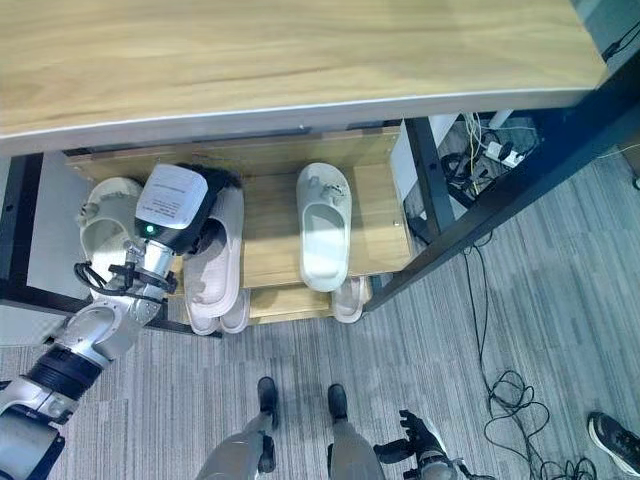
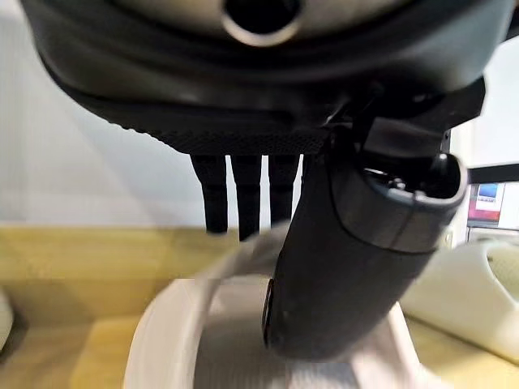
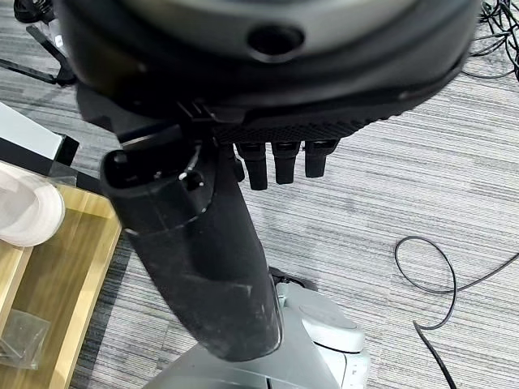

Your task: Arrange the slippers neatly on the shoe rack.

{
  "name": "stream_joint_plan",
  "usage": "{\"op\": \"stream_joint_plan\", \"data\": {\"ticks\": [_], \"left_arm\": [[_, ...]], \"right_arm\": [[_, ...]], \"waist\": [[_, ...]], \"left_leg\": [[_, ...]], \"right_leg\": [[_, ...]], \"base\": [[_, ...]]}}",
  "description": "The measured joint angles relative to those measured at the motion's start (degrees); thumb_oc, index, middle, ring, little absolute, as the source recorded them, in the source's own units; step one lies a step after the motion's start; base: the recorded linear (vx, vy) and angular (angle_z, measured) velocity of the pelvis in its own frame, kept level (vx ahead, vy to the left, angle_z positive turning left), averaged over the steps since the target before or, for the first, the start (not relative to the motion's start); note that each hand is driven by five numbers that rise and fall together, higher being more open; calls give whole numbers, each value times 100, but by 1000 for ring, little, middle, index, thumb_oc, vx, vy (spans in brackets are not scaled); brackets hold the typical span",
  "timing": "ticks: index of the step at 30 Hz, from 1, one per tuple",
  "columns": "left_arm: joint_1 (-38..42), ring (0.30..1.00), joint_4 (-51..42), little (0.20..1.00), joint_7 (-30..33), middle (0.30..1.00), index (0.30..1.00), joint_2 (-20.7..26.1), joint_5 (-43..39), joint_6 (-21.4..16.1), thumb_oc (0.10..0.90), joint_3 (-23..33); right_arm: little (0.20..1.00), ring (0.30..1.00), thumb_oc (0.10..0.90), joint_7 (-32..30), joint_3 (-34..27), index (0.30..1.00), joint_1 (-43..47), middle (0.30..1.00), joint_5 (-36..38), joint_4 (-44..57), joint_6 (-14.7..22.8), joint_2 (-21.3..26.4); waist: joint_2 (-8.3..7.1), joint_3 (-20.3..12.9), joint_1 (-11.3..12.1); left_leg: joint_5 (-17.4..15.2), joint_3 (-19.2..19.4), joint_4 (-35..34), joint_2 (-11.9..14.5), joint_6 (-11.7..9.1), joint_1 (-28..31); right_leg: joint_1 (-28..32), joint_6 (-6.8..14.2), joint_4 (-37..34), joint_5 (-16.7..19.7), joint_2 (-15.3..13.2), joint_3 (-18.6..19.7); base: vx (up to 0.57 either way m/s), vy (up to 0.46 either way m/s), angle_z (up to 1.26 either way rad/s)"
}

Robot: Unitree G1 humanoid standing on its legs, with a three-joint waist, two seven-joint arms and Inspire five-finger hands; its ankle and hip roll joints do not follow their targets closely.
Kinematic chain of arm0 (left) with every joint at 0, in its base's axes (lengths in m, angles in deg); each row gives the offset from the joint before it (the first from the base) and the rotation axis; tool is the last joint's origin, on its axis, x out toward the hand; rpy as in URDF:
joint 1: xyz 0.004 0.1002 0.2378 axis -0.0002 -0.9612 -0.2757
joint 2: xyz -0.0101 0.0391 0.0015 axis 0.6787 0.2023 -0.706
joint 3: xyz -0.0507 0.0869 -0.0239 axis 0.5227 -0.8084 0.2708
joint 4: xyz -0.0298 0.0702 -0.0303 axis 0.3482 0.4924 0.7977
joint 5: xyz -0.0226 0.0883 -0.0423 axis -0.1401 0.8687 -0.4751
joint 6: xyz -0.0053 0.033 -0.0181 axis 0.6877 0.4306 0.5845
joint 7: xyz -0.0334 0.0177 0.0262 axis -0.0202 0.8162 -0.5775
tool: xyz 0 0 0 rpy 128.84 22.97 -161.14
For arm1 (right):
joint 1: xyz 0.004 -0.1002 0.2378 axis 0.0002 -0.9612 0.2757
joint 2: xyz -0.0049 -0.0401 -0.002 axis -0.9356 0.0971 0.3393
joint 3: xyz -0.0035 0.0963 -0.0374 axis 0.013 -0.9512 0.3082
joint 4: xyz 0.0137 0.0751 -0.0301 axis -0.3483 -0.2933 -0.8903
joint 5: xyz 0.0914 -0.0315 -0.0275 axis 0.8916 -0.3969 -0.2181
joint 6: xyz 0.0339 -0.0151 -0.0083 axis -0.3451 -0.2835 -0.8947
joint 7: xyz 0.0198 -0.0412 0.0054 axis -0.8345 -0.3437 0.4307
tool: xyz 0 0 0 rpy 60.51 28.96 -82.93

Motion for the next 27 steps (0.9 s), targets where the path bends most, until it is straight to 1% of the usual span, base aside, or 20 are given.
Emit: {"op": "stream_joint_plan", "data": {"ticks": [1, 2, 4, 5, 8, 9, 10, 11, 12, 13, 14, 15, 17, 19, 21, 24, 25, 26, 27], "left_arm": [[-96, 300, -92, 300, -9, 300, 300, 1, 1, -6, 400, 59], [-636, 300, -562, 300, 26, 300, 300, -101, -23, -65, 400, 493], [-1385, 300, -1086, 300, 75, 300, 300, -235, -63, -199, 400, 994], [-1666, 300, -1218, 300, 152, 300, 300, -271, -65, -271, 400, 1099], [-2122, 300, -1497, 300, 253, 300, 300, -269, -100, -402, 400, 1209], [-2381, 300, -1693, 300, 338, 300, 300, -267, -266, -493, 400, 1322], [-2486, 300, -1777, 300, 414, 300, 300, -267, -287, -525, 400, 1344], [-2666, 300, -1873, 300, 425, 300, 300, -266, -336, -571, 400, 1439], [-2960, 300, -2047, 300, 435, 300, 300, -293, -477, -692, 400, 1642], [-3091, 300, -2106, 300, 459, 300, 300, -316, -529, -753, 400, 1712], [-3549, 300, -2257, 300, 515, 300, 300, -329, -652, -903, 400, 1866], [-3807, 300, -2299, 300, 527, 300, 300, -333, -752, -936, 400, 1883], [-4060, 300, -2271, 300, 526, 300, 300, -360, -786, -1002, 400, 1907], [-4286, 300, -2233, 300, 522, 300, 300, -449, -1175, -1066, 400, 1801], [-4295, 300, -2187, 300, 512, 300, 300, -436, -1295, -1119, 400, 1733], [-4274, 300, -2073, 300, 462, 300, 300, -408, -1581, -1158, 400, 1449], [-4259, 300, -1996, 300, 434, 300, 300, -406, -1644, -1181, 400, 1321], [-4197, 300, -1906, 300, 395, 300, 300, -410, -1646, -1204, 400, 1200], [-4002, 300, -1604, 300, 310, 300, 300, -400, -1694, -1302, 400, 853]], "right_arm": [[900, 900, 800, 0, -2, 900, -11, 900, 0, 0, -3, 0], [900, 900, 800, 0, -2, 900, -31, 900, 1, 24, 7, -7], [900, 900, 800, -5, -30, 900, -42, 900, 1, 5, 0, -63], [900, 900, 800, -15, -36, 900, -93, 900, 1, -13, 2, -80], [900, 900, 800, -18, -34, 900, -220, 900, -2, -35, -10, -103], [900, 900, 800, -41, -44, 900, -242, 900, -3, -47, -9, -105], [900, 900, 800, -67, -62, 900, -249, 900, -3, -82, -14, -105], [900, 900, 800, -84, -63, 900, -247, 900, -4, -77, -18, -114], [900, 900, 800, -102, -83, 900, -256, 900, -6, -74, -14, -144], [900, 900, 800, -127, -94, 900, -293, 900, -6, -76, -11, -153], [900, 900, 800, -156, -170, 900, -416, 900, -5, -93, -23, -172], [900, 900, 800, -164, -241, 900, -504, 900, -4, -98, -21, -183], [900, 900, 800, -166, -264, 900, -522, 900, -1, -174, -24, -191], [900, 900, 800, -168, -266, 900, -550, 900, 1, -292, -53, -204], [900, 900, 800, -167, -266, 900, -568, 900, 0, -300, -57, -204], [900, 900, 800, -171, -258, 900, -566, 900, 0, -381, -72, -205], [900, 900, 800, -184, -257, 900, -560, 900, 1, -396, -82, -204], [900, 900, 800, -218, -257, 900, -532, 900, 1, -422, -92, -204], [900, 900, 800, -255, -223, 900, -430, 900, 1, -500, -135, -194]], "waist": [[-1, 0, 11], [-6, 3, 9], [-21, 11, 6], [-30, 16, 15], [-21, 19, 158], [-11, 17, 245], [-2, 13, 341], [7, 8, 367], [-5, 9, 346], [-3, 8, 337], [33, 8, 444], [52, 8, 493], [61, 9, 493], [66, 10, 503], [70, 12, 632], [84, 15, 649], [93, 18, 653], [107, 20, 639], [151, 23, 649]], "left_leg": [[0, -1, 0, 1, 0, 17], [-2, 1, 0, 1, -2, 72], [-15, 3, -1, 7, -13, 199], [-23, -1, -1, 10, -21, 275], [-49, -79, -2, 14, -47, 404], [-93, -102, -2, 19, -97, 410], [-88, -96, -2, 16, -102, 411], [-79, -112, 3, 12, -110, 419], [-85, -96, 33, 6, -95, 451], [-92, -108, 46, 2, -88, 475], [-111, -144, 73, -18, -58, 617], [-188, -171, 174, -24, -69, 653], [-225, -272, 302, -49, -47, 656], [-309, -388, 531, -78, -7, 673], [-373, -420, 578, -77, -51, 708], [-547, -473, 946, -107, -21, 649], [-618, -486, 1090, -114, -6, 574], [-694, -508, 1286, -121, 11, 417], [-769, -541, 1529, -121, 19, 193]], "right_leg": [[20, 0, 0, 0, 0, -1], [71, 0, 0, -1, -1, -4], [196, -1, -1, -4, 1, -31], [268, -2, -2, -6, 4, -50], [401, 3, -6, -57, 12, -91], [411, 7, -5, -68, 14, -90], [406, 7, -6, -68, 13, -86], [451, 16, 14, -89, 12, -116], [460, -21, 37, -68, 5, -107], [498, -25, 39, -65, 3, -117], [639, -22, 125, -135, -9, -143], [698, -16, 216, -212, -4, -168], [757, -26, 327, -297, -8, -281], [808, -28, 531, -439, -31, -373], [756, -35, 813, -601, -33, -400], [653, -68, 1284, -900, -106, -428], [527, -61, 1541, -1011, -98, -442], [373, -115, 1758, -1125, -139, -438], [143, -95, 2097, -1225, -109, -488]], "base": [[4, -38, 0], [6, -31, 1], [0, 0, 0], [0, 0, 0], [-1, -13, 11], [2, -59, 4], [5, -50, 5], [2, -64, -3], [0, 0, 0], [7, -64, 5], [23, -75, 15], [21, -84, 24], [13, -51, 27], [-7, -46, 31], [-13, -53, 15], [-34, -30, 10], [-50, -46, 6], [-28, -30, 9], [-12, -72, 18]]}}
